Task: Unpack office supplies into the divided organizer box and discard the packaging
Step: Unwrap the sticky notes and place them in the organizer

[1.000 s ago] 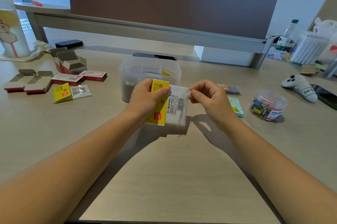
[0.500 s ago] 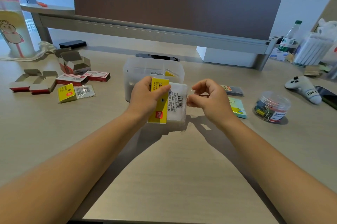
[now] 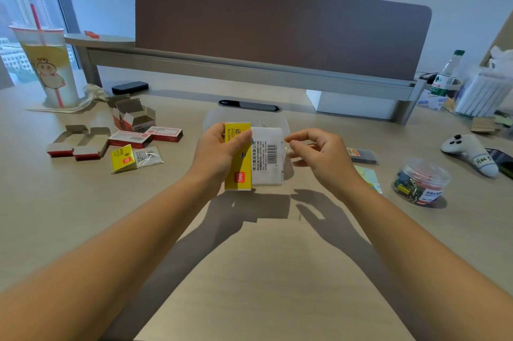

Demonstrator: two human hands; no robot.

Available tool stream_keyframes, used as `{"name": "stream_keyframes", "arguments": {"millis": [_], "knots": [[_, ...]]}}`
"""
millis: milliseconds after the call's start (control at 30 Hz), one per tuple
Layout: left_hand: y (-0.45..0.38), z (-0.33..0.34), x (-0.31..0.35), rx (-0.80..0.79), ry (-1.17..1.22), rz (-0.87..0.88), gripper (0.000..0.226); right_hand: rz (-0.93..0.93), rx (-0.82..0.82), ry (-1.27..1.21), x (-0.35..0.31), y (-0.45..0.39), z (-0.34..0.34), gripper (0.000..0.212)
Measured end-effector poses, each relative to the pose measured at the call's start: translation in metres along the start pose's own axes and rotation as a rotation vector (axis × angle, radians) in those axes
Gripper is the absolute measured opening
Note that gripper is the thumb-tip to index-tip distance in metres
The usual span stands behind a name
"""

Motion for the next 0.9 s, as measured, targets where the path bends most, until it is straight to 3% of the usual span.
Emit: {"name": "stream_keyframes", "arguments": {"millis": [300, 600, 767, 900], "knots": [[-0.023, -0.029, 0.022, 0.066, -0.050, 0.082, 0.004, 0.071, -0.121, -0.128, -0.024, -0.034, 0.029, 0.012], [-0.067, -0.052, 0.027, 0.153, -0.131, 0.103, 0.010, 0.227, -0.059, -0.285, -0.019, -0.088, 0.040, 0.016], [-0.087, -0.057, 0.017, 0.158, -0.112, 0.061, 0.011, 0.195, -0.124, -0.097, -0.012, -0.108, 0.047, 0.012], [-0.096, -0.055, 0.013, 0.139, -0.076, 0.055, 0.011, 0.225, -0.154, -0.128, -0.005, -0.115, 0.053, 0.014]]}}
Point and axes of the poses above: each hand's wrist, its own y-axis away from the middle knuckle, its own z-axis out of the palm, x = y × z, the point moved 3 cm from there along -y, towards the middle knuckle, and after that the axes turned 15 degrees about -y, right-handed, at the moved point
